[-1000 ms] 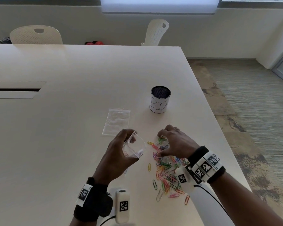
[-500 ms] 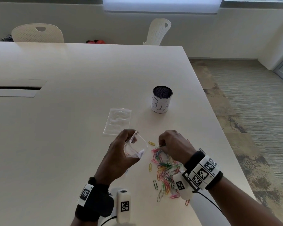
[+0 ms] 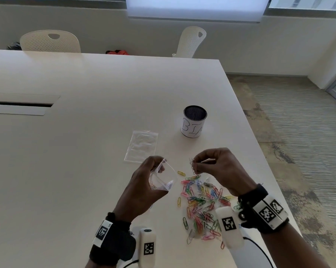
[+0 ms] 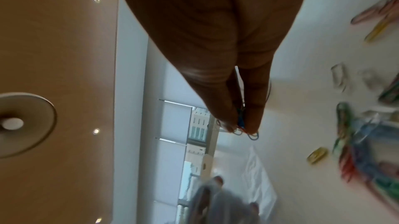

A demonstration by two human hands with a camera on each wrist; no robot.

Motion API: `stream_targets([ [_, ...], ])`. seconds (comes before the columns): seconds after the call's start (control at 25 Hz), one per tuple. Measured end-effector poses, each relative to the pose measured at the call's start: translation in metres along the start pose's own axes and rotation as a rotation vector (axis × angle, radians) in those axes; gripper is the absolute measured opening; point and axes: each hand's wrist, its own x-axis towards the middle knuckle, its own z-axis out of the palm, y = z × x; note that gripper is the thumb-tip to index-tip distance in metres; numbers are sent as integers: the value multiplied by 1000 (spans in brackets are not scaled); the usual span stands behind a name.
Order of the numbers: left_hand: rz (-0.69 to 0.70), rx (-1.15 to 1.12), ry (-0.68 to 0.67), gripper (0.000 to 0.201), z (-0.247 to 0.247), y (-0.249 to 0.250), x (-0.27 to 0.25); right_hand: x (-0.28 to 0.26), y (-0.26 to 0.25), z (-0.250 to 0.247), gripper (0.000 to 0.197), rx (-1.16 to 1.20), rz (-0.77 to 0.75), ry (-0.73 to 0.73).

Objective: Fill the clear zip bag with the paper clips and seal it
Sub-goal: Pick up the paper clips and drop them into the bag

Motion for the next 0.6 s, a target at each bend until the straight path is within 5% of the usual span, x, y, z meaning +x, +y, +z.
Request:
stream_targets([
  [0.16,16,9,1,63,2,0,1,-15,-27,20,10,137,-93,-29],
  [0.4,-5,-47,-3,60,1,3,1,-18,-30,59,8,-228,-299,-25],
  [0.6,-22,-50,2,60,1,2,-1,-19,-35,60,16,-271,-369,-60],
])
